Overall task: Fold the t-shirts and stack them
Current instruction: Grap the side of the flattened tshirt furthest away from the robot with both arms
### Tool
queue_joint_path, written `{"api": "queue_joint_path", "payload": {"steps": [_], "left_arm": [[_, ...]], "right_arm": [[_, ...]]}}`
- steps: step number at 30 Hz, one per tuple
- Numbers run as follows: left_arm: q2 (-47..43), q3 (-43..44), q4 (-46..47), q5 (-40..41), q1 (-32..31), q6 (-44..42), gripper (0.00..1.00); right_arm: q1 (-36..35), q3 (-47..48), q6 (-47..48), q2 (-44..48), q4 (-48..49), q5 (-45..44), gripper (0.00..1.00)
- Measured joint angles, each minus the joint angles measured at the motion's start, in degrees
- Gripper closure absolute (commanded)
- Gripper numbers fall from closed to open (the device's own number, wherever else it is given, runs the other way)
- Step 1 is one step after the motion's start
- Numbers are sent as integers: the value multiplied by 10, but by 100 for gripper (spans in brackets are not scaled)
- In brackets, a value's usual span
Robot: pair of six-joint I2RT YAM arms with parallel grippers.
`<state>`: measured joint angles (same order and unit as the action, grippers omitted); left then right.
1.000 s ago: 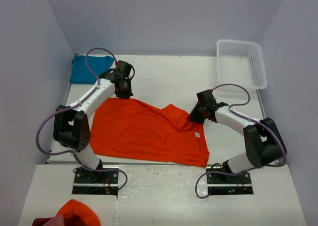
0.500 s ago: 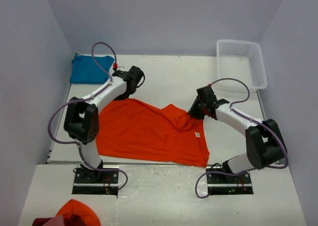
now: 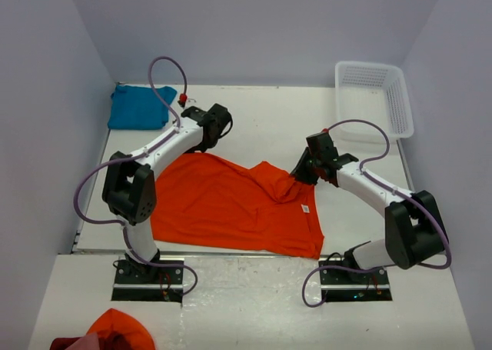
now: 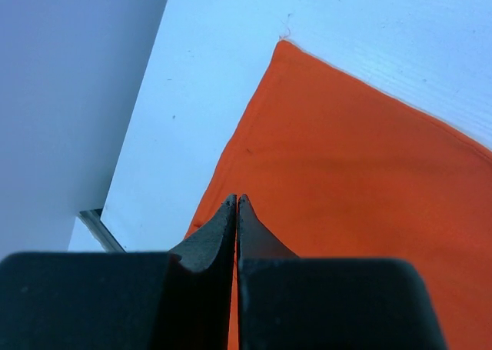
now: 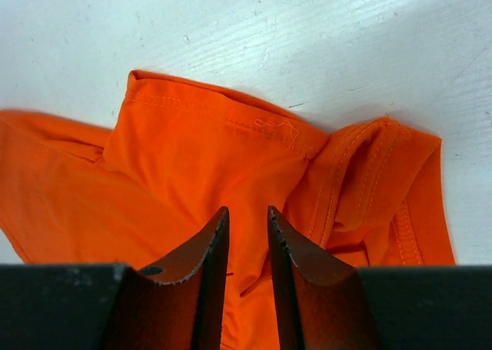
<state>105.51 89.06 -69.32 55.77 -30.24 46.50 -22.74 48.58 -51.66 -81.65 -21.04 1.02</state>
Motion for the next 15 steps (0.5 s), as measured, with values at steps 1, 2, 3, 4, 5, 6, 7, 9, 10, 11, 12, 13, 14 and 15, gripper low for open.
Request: {"api": "queue_joint_path", "payload": {"steps": [1, 2, 3, 4, 5, 6, 7, 9, 10, 11, 12, 13, 14, 15], "left_arm": [[0, 3, -6, 3, -1, 2, 100], [0, 5, -11, 7, -3, 6, 100], [0, 9, -18, 10, -5, 10, 100], [0, 12, -24, 14, -6, 11, 100], [0, 16, -29, 18, -9, 14, 100], [0, 18, -33, 21, -11, 16, 100], [0, 19, -36, 23, -13, 20, 100], [0, 21, -40, 26, -14, 22, 100], [0, 21, -42, 27, -15, 24, 100], [0, 21, -44, 29, -16, 24, 100], [0, 21, -46, 30, -17, 25, 100], [0, 21, -48, 30, -17, 24, 100], [0, 21, -50, 31, -17, 24, 100], [0, 21, -51, 32, -18, 25, 100]], "right_arm": [[0, 0, 0, 0, 0, 0, 72], [0, 0, 0, 1, 0, 0, 72], [0, 0, 0, 1, 0, 0, 72], [0, 0, 0, 2, -1, 0, 72], [0, 0, 0, 3, -1, 0, 72], [0, 0, 0, 5, -2, 0, 72], [0, 0, 0, 6, -2, 0, 72], [0, 0, 0, 8, -4, 0, 72], [0, 0, 0, 8, -4, 0, 72], [0, 0, 0, 8, -4, 0, 72], [0, 0, 0, 8, -4, 0, 72], [0, 0, 0, 8, -5, 0, 72], [0, 0, 0, 8, -5, 0, 72], [0, 0, 0, 8, -5, 0, 72]]}}
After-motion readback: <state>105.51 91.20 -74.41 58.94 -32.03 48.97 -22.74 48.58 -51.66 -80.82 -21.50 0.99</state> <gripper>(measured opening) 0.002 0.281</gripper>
